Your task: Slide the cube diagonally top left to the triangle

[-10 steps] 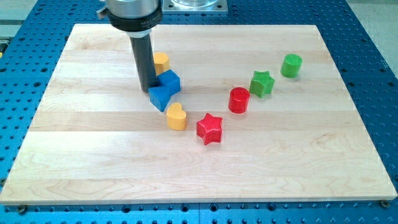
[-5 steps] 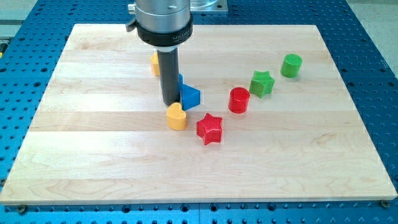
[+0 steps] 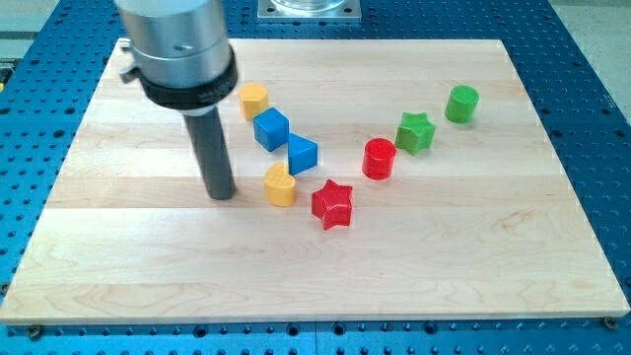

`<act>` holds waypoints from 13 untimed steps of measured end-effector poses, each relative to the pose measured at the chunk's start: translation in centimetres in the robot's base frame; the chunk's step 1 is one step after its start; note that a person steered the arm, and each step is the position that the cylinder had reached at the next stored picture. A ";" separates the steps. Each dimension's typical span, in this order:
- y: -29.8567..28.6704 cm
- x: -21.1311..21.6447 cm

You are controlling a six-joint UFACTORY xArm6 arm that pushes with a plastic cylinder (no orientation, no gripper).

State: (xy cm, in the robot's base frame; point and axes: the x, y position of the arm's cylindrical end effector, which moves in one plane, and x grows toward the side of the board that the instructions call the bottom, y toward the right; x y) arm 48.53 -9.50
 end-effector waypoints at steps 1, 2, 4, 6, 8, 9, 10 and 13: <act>3.7 0.6; 7.7 0.6; 5.1 4.1; 5.1 6.6; 5.1 6.7; 3.5 4.2; 3.5 -4.4; 4.6 -11.8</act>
State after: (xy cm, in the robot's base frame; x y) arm 36.69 -4.91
